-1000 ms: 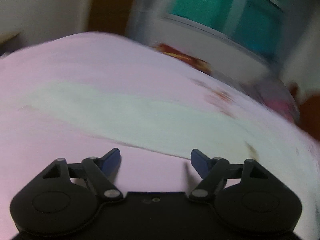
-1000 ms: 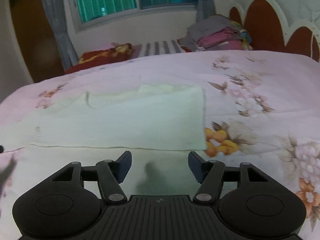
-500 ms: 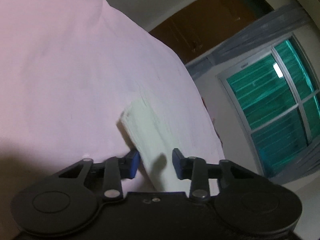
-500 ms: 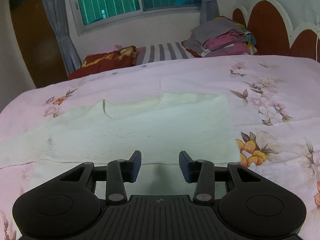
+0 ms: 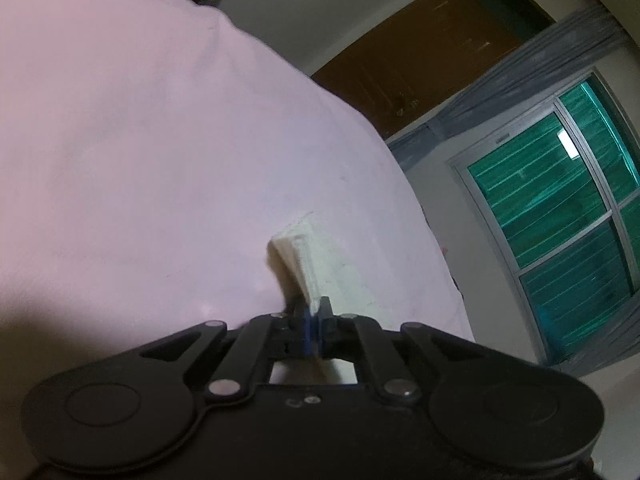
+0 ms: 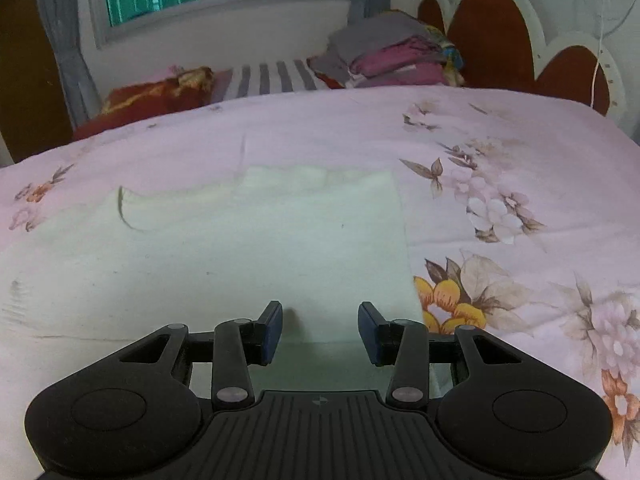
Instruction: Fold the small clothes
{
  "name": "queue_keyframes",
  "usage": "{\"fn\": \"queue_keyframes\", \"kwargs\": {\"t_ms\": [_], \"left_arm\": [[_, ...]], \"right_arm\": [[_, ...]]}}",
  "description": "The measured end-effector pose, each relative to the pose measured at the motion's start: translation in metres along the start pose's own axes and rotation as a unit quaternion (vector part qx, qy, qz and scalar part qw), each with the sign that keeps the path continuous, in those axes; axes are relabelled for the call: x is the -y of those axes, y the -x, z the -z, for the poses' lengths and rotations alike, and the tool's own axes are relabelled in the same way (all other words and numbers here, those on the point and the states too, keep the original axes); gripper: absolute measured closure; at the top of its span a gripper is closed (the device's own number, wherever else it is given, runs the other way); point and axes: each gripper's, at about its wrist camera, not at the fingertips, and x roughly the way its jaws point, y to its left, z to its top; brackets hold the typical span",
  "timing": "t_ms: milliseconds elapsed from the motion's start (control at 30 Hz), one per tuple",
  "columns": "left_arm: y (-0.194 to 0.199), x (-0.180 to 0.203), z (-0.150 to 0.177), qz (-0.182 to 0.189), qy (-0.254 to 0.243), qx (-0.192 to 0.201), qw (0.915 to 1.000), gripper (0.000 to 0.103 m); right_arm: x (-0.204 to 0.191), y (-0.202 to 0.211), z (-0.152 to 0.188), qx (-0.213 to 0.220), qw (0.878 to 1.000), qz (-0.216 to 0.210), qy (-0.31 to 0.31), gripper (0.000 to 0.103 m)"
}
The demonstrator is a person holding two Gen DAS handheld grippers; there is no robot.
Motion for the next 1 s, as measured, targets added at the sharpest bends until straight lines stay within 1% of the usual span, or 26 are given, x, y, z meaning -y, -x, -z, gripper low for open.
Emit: {"fn": "queue_keyframes", "kwargs": {"t_ms": [67,133,267,367,467,567,667,767,833,1000], "left_arm": [[0.002,0.01,0.0,0.004,-0.016,0.0,0.9999,0.099],[0.006,0.023,0.003,0.013,-0.038,0.002,0.9992,0.099],[0.01,0.06,0.013,0.046,-0.089,-0.005,0.995,0.099],[0.01,0.097,0.031,0.079,-0.131,-0.022,0.9881,0.099],[0.005,0.134,0.058,0.106,-0.173,-0.051,0.978,0.099],[-0.006,0.17,0.09,0.133,-0.202,-0.088,0.9662,0.099],[-0.01,0.208,0.132,0.16,-0.236,-0.124,0.9506,0.099],[-0.02,0.248,0.178,0.18,-0.284,-0.156,0.9288,0.099],[-0.024,0.269,0.212,0.183,-0.32,-0.18,0.9121,0.099],[-0.017,0.305,0.295,0.213,-0.386,-0.223,0.8692,0.099]], "right_arm": [[0.003,-0.002,0.002,-0.002,1.0,0.008,0.004,0.06],[0.006,-0.001,0.003,-0.001,1.0,0.007,0.003,0.06],[0.011,0.002,0.002,0.003,1.0,0.005,0.005,0.06],[0.014,0.005,0.0,0.008,1.0,0.001,0.008,0.06],[0.018,0.01,0.0,0.013,1.0,-0.005,0.005,0.06],[0.024,0.015,-0.002,0.017,1.0,-0.013,-0.003,0.06],[0.031,0.019,-0.003,0.021,0.999,-0.022,-0.021,0.06],[0.037,0.025,-0.001,0.024,0.999,-0.03,-0.032,0.06],[0.043,0.028,0.0,0.025,0.998,-0.034,-0.038,0.06],[0.068,0.035,0.002,0.023,0.995,-0.047,-0.088,0.06]]}}
